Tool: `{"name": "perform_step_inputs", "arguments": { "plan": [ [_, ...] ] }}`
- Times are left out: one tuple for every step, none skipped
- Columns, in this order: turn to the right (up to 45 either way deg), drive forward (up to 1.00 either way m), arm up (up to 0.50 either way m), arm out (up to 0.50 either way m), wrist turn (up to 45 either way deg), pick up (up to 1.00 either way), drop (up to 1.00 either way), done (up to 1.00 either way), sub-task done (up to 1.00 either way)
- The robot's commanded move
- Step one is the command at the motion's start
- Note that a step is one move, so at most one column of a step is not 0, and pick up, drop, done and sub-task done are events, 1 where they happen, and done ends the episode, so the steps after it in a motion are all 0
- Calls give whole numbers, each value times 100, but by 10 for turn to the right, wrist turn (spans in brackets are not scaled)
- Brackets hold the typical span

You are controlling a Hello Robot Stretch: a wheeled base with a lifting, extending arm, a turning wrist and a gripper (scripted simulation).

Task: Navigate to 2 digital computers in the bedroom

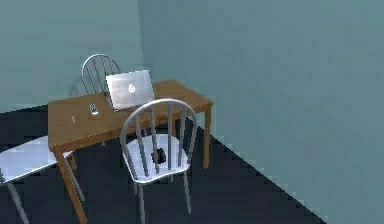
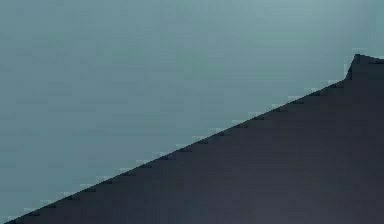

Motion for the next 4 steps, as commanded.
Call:
{"name": "perform_step_inputs", "arguments": {
  "plan": [
    [120,0,0,0,0,0,0,0,0],
    [0,10,0,0,0,0,0,0,0],
    [-450,0,0,0,0,0,0,0,0],
    [-420,0,0,0,0,0,0,0,0]
  ]
}}
